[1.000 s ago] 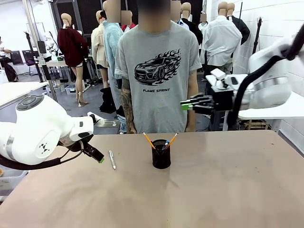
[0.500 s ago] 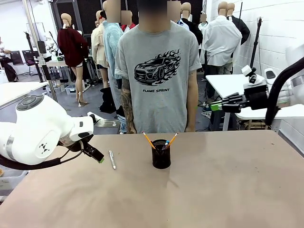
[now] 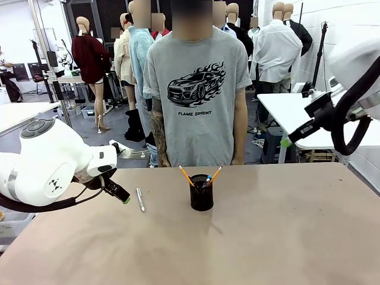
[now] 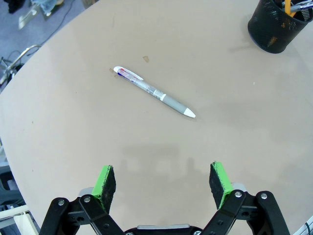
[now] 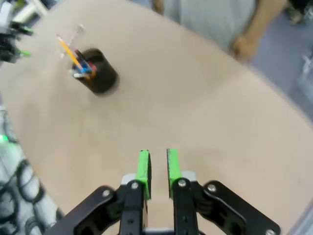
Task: Place the pens into the pen holder.
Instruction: Pick up a writing instrument from the table and place it into the Pen holder.
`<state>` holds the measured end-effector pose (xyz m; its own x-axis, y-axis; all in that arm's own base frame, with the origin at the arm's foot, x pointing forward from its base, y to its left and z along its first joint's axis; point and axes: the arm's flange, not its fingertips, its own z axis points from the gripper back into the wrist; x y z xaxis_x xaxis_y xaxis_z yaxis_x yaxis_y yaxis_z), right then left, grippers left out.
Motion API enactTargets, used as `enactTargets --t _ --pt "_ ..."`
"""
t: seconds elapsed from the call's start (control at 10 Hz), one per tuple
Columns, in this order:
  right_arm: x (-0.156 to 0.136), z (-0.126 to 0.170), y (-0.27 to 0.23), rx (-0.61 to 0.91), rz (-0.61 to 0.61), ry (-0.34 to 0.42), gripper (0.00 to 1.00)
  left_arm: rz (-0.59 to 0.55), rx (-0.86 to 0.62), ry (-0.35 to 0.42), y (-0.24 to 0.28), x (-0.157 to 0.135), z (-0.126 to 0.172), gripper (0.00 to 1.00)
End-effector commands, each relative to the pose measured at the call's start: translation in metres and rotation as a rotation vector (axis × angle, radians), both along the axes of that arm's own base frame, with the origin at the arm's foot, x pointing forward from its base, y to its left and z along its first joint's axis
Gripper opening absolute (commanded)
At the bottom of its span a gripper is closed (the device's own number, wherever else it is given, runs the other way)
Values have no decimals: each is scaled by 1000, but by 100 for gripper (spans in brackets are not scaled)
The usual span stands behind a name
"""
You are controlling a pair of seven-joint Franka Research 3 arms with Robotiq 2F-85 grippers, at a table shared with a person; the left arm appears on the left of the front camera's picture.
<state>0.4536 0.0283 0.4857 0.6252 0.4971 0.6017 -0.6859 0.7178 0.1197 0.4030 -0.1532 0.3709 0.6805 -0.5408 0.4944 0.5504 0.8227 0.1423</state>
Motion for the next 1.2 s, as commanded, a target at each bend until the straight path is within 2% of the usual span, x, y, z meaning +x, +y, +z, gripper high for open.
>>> enactTargets --t 0.0,0.1,0.2,0.4,0.5,0.6,0.8,0.9,1.0,1.1 --pt "10 19 6 -110 -40 300 21 4 -4 0 2 0 1 100" --pt "10 22 4 -139 -55 334 21 4 -4 0 2 0 1 100" --pt "11 23 1 -187 -106 343 33 4 -4 0 2 0 1 100" --pt "9 14 1 -327 -197 382 72 4 -4 0 2 0 1 100" --pt "10 7 2 -375 -255 378 92 4 -4 0 2 0 1 100" --pt "6 1 3 -420 -299 359 100 4 -4 0 2 0 1 100" --pt "2 -17 6 -470 -349 345 100 0 0 0 0 0 0 100" --pt "0 -26 8 -454 -304 355 100 27 20 38 -4 -3 7 100" --pt "4 -3 0 -434 -294 358 100 86 47 114 -15 6 14 100" --pt "4 -3 0 -434 -294 358 100 125 82 194 -30 23 18 100"
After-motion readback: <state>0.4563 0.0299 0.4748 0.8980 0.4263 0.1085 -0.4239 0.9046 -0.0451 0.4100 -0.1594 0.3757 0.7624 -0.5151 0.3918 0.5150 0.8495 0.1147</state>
